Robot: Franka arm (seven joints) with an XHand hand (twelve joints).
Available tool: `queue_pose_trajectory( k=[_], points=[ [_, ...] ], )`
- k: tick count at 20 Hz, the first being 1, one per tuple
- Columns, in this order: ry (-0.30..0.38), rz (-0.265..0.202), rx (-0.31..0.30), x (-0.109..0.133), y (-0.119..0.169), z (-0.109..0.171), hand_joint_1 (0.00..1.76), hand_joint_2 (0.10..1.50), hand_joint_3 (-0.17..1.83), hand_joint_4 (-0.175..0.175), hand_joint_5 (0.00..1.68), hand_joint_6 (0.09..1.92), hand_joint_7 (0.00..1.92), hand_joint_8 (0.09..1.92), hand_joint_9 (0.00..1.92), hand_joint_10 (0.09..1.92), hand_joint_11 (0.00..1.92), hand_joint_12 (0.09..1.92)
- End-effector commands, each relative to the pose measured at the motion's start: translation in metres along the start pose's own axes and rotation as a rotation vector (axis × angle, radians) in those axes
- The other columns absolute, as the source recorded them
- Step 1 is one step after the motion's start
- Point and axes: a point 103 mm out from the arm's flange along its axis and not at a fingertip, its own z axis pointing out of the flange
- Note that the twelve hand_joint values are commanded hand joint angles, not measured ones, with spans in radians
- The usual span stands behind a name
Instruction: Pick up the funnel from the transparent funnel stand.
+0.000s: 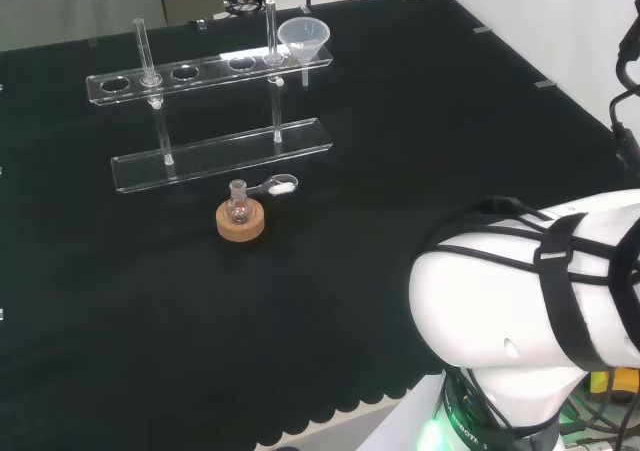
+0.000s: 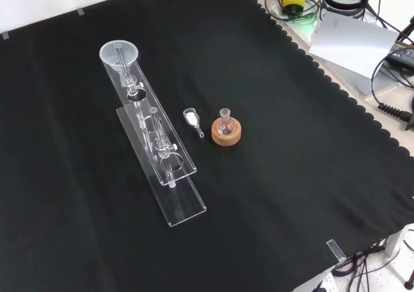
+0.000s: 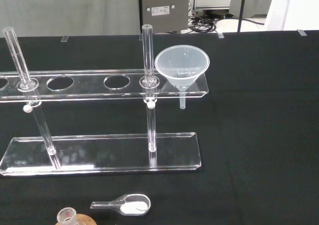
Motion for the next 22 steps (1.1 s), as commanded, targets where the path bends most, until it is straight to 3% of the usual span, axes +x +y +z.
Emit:
queue_pose_trajectory(
  k=[1, 3, 10, 22],
  points=[
    [-0.008, 0.001, -0.010, 0.000, 0.001, 0.000, 0.01, 1.15, 0.54, 0.016, 0.12, 0.19, 0.01, 0.32, 0.10, 0.61, 0.01, 1.25],
    [-0.003, 0.005, -0.010, 0.000, 0.003, 0.000, 0.00, 1.21, 0.44, 0.016, 0.16, 0.09, 0.00, 0.34, 0.10, 0.60, 0.00, 1.27],
    [-0.001, 0.020, 0.001, 0.000, 0.018, 0.003, 0.00, 1.23, 0.39, 0.015, 0.19, 0.09, 0.00, 0.34, 0.10, 0.60, 0.00, 1.28],
    [-0.016, 0.075, 0.057, -0.016, 0.082, 0.028, 0.00, 1.24, 0.37, 0.014, 0.20, 0.09, 0.01, 0.36, 0.12, 0.60, 0.00, 1.28]
  ],
)
